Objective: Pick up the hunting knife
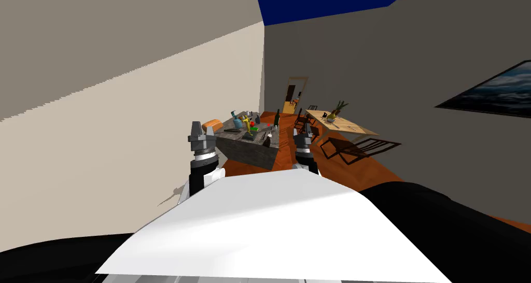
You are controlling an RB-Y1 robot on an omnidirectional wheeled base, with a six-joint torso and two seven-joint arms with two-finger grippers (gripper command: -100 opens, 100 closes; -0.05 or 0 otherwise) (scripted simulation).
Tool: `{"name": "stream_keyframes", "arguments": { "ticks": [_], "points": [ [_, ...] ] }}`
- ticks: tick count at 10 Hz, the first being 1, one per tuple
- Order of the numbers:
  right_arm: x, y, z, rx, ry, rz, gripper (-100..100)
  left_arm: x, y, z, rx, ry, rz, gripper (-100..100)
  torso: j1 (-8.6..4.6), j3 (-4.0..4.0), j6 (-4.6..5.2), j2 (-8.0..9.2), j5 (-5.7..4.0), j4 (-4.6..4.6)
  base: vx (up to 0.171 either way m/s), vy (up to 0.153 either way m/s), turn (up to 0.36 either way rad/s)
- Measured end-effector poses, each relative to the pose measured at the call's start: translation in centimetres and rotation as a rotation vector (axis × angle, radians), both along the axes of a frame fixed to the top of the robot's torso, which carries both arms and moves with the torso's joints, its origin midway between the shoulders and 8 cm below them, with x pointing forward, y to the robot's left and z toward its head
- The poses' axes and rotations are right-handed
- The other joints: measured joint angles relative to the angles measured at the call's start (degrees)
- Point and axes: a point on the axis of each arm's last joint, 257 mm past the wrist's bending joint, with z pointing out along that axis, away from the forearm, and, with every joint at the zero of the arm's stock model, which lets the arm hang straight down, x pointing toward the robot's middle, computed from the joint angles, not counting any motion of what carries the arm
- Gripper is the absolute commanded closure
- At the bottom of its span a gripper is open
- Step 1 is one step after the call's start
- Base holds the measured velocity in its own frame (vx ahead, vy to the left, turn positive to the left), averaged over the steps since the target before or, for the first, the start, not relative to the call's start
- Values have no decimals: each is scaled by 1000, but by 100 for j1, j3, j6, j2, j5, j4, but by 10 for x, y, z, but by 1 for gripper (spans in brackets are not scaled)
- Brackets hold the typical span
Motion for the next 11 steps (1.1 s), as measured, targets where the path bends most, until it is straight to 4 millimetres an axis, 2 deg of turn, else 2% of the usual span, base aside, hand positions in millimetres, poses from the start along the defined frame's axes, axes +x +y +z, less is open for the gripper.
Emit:
{"name": "stream_keyframes", "arguments": {
  "ticks": [4, 7, 11],
  "points": [
    [8, -3, 7, -82, 20, 18, -100, 0, 0, 0, 0, 0, 0, 0, -56, 11, -1, 19, -12, 4, -51, -128, 192],
    [21, -15, 12, -131, 59, 13, -100, 0, 0, 0, 0, 0, 0, 0, -66, 18, -2, 31, -15, 7, -96, -159, 292],
    [37, -30, 10, -171, 122, -3, -100, 0, 0, 0, 0, 0, 0, 0, -47, 3, -2, 6, -11, 1, -45, -92, 181]
  ]
}}
